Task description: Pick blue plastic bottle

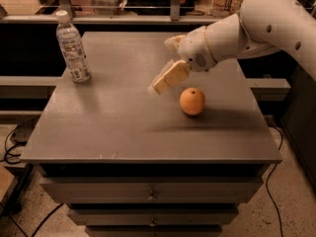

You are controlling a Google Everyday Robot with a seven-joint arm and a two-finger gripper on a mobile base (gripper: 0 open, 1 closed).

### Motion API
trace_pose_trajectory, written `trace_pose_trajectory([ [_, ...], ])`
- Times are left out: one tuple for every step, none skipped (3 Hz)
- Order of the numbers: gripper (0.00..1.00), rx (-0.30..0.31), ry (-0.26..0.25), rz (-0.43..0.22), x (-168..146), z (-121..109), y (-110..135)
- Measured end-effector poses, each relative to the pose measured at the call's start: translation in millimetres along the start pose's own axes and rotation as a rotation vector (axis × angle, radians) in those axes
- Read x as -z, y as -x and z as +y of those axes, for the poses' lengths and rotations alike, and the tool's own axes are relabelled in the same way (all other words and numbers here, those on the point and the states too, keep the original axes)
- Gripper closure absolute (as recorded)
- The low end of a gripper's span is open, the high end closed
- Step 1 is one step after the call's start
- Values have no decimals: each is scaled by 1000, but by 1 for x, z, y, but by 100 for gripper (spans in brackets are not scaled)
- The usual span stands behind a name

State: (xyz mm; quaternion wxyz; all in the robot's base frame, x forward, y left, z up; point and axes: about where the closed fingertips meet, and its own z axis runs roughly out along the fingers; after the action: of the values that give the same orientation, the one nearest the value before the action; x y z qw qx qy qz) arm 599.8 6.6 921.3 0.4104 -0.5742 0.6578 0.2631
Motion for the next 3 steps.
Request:
trace_pose_trajectory([
  [0,62,68,-107,-47,-14,42],
  [0,81,154,-149,-88,-19,65],
  [0,76,221,-200,-133,-24,85],
])
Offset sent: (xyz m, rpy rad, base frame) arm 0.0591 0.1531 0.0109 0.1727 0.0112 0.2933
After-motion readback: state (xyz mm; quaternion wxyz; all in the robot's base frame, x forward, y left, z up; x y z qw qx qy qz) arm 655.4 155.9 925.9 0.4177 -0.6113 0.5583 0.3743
